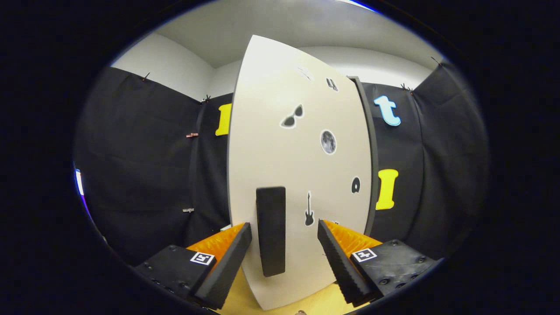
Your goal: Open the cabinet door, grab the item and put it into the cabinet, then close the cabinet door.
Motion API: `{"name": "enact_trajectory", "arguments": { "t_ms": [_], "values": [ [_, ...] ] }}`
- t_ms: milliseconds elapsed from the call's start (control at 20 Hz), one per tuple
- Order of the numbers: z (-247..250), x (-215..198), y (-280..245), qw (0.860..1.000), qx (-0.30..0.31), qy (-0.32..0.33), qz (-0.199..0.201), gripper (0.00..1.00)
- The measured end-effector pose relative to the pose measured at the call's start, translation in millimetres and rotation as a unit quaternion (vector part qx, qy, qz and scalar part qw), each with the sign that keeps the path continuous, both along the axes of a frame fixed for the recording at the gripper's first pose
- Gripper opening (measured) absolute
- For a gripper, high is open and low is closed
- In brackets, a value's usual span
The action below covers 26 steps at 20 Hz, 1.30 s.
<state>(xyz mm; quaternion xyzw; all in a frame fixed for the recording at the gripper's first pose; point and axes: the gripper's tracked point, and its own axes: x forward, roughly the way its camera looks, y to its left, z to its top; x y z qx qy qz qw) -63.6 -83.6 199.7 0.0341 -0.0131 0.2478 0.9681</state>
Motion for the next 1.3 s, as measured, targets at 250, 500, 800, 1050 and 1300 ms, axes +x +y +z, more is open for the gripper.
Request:
{"name": "enact_trajectory", "arguments": {
  "t_ms": [250, 500, 800, 1050, 1300],
  "values": [
    [48.9, -5.7, 11.3, 0.999, 0.016, -0.031, -0.003, 0.97],
    [18.0, 24.6, -42.6, 0.988, 0.0, 0.02, -0.156, 0.97],
    [14.6, 28.5, -55.0, 0.981, -0.043, 0.021, -0.189, 0.98],
    [28.5, 35.5, -52.5, 0.981, -0.042, 0.0, -0.191, 0.98],
    [30.3, 46.1, -43.8, 0.984, -0.034, -0.005, -0.178, 0.97]
  ]
}}
